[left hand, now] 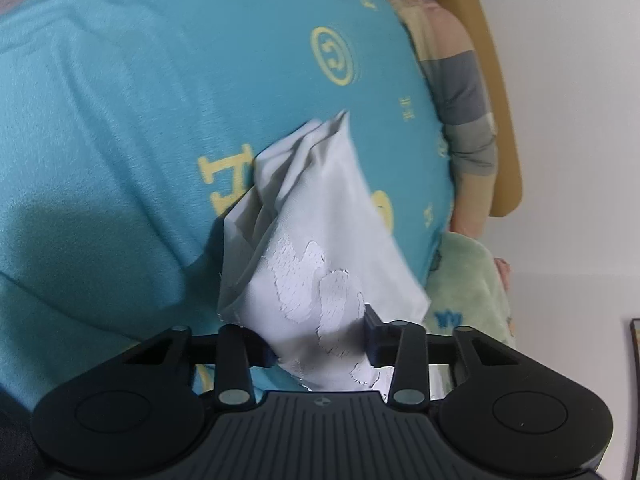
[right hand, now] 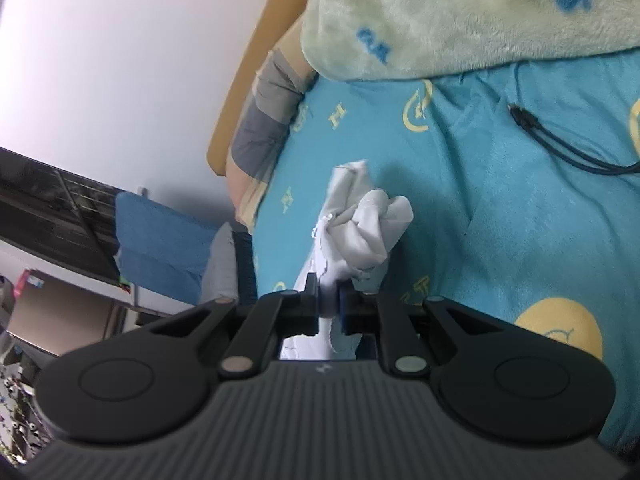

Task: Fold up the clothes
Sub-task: 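Grasp the folded shirt with both grippers and lift it off the sheet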

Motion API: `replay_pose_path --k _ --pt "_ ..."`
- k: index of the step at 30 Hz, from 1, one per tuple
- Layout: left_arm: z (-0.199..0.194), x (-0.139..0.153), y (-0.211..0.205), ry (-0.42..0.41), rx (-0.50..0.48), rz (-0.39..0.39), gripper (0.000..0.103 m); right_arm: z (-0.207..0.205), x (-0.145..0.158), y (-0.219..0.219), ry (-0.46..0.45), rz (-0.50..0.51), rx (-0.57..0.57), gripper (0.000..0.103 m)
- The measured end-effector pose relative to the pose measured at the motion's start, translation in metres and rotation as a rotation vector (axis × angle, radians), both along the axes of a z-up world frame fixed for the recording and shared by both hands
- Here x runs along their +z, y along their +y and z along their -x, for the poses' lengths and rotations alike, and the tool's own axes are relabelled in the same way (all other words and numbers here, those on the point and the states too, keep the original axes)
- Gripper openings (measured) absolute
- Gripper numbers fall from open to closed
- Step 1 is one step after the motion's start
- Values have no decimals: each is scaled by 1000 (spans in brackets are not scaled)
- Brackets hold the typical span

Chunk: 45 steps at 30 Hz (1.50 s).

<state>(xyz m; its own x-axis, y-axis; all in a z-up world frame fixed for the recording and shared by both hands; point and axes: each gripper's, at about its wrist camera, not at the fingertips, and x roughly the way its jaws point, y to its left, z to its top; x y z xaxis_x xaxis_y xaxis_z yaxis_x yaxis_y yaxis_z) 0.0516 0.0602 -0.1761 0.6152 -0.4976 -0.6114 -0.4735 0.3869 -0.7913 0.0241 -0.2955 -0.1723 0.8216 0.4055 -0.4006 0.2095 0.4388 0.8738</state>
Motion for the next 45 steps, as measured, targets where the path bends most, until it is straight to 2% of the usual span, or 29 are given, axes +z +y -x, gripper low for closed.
replay_pose_path --k 5,8,11,15,19,24,30,33,35,37,41,45 --pt "3 42 -21 -41 -64 -8 34 27 31 -13 -63 12 -35 12" --pt "4 66 -42 -19 -113 -5 34 50 49 -29 -89 7 -67 12" --pt "-2 90 -75 12 -188 -21 34 70 64 -55 -72 -2 -110 12" --pt "-16 121 -132 -20 -304 -55 34 91 74 -104 -55 -58 -190 12" --pt "-38 144 -203 -46 -402 -78 34 98 94 -157 -65 -35 -237 12" --pt "-77 179 -308 -116 -507 -57 34 79 143 -237 -97 56 -305 12" --pt "-131 245 -442 -319 -627 43 34 48 228 -331 -221 202 -431 12" --pt "-153 259 -503 -391 -669 81 34 48 217 -345 -222 291 -487 12" --pt "-161 254 -536 -450 -696 57 36 48 210 -354 -223 351 -523 12" --pt "-167 238 -562 -488 -726 29 36 48 203 -363 -224 410 -560 13" --pt "-156 178 -581 -491 -817 -57 35 50 186 -379 -216 519 -627 13" --pt "-128 134 -566 -451 -931 -140 34 79 125 -366 -87 441 -624 13"
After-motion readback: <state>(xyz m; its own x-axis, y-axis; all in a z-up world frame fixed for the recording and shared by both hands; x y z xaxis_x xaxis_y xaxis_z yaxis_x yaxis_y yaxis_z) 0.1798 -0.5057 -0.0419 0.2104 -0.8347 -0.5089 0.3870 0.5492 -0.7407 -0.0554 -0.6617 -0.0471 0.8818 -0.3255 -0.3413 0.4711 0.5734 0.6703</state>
